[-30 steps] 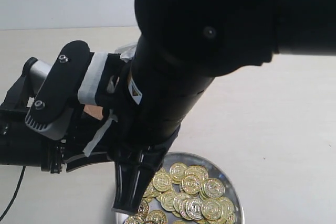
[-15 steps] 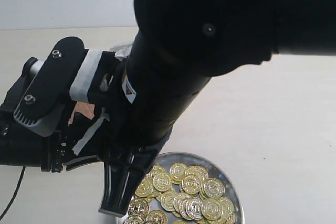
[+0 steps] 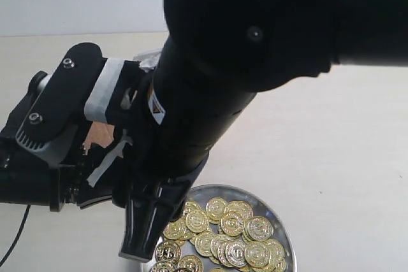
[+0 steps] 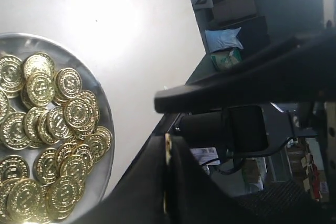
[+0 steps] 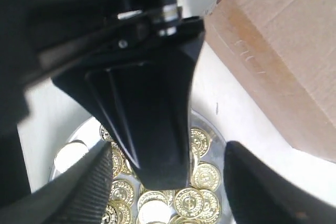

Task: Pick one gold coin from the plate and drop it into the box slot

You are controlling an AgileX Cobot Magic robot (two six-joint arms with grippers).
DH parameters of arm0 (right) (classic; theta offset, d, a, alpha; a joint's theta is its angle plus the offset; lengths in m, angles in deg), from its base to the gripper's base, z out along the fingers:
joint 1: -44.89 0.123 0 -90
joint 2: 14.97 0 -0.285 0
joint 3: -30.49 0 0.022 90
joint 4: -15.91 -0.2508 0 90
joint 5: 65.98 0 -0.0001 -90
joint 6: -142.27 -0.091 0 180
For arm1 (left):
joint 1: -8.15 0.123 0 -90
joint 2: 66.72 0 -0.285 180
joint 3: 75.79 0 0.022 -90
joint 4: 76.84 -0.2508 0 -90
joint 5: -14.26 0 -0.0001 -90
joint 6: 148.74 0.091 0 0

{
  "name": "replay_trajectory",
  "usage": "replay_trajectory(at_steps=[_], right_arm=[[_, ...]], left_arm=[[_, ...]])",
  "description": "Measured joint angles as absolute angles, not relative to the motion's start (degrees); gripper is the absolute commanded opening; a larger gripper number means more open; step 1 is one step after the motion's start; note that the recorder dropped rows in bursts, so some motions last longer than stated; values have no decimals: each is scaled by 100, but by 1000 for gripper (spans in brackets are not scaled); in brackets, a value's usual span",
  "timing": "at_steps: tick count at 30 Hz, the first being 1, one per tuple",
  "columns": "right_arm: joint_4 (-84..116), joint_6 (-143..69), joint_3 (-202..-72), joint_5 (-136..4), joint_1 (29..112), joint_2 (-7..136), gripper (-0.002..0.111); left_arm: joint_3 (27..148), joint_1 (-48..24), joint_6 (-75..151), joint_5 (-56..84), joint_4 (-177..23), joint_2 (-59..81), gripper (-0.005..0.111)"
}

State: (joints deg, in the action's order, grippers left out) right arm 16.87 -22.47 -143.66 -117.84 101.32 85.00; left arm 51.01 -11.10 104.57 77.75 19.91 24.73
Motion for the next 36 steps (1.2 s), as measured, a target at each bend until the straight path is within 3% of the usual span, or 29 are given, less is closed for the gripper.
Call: replay_trajectory(at_steps=[4, 6, 9, 10, 16, 21, 28, 36], right_arm=[[1687, -2247, -14366, -12028, 10132, 8500, 61], [1687, -2259, -14366, -12424, 10132, 8500, 52], [1724, -2467, -14366, -12987, 10132, 8500, 18], [1755, -2514, -14366, -13101, 10132, 8487, 0], [1924, -2727, -14255, -13523, 10132, 8172, 0], [1874, -2786, -13535, -13036, 10132, 7493, 0], [1627, -2870, -12383, -12599, 10132, 6343, 0], [1475, -2873, -11919, -11760, 10132, 5755, 0]], left_arm=[[5101, -1120, 10470, 7745, 1968, 2473, 0], [5101, -1120, 10470, 7530, 1956, 2473, 0], [5101, -1120, 10586, 7275, 1917, 2473, 0], [5116, -1120, 10636, 7226, 1882, 2473, 0], [5505, -1120, 10731, 7156, 1780, 2473, 0], [6101, -1120, 10731, 7004, 1420, 2245, 0], [7065, -1120, 10731, 5446, -132, 1808, 0], [7459, -1120, 10742, 4478, -2037, 2039, 0]])
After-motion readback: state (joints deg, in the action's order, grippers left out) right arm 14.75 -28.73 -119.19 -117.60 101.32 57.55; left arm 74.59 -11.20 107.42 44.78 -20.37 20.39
